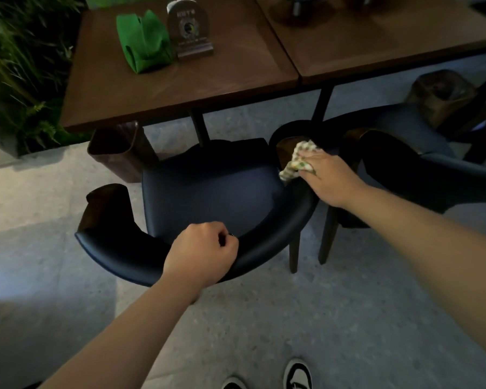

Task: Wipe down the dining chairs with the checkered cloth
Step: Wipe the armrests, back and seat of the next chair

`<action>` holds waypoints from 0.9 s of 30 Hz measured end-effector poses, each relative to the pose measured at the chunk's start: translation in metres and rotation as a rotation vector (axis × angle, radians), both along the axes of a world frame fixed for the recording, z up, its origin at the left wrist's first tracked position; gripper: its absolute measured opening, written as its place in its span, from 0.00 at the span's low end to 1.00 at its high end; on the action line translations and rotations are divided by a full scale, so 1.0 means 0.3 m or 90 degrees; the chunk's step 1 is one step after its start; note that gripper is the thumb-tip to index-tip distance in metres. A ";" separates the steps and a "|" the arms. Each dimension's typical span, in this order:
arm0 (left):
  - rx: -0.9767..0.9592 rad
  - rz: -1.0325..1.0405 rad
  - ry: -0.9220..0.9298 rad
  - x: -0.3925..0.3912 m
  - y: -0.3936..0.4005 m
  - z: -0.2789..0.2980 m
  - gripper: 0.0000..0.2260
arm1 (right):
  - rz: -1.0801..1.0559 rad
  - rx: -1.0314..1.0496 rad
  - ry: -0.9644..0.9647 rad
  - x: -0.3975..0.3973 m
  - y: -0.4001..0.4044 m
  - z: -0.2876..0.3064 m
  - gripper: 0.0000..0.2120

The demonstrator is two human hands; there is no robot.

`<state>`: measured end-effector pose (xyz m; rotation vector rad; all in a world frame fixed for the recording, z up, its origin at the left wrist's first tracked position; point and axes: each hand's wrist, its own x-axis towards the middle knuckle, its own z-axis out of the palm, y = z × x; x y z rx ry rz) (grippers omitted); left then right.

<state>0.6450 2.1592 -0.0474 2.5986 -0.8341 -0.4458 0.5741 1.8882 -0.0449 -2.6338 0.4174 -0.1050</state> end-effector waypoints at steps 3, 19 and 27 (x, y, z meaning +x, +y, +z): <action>0.003 0.013 -0.009 -0.001 0.003 -0.001 0.11 | 0.097 -0.020 -0.028 -0.061 0.077 0.008 0.13; -0.053 0.065 -0.095 -0.027 0.007 0.025 0.11 | 0.096 0.001 -0.031 -0.046 0.030 -0.037 0.16; -0.132 0.057 -0.062 -0.012 0.025 0.038 0.12 | -0.003 -0.036 -0.157 -0.128 0.289 -0.018 0.16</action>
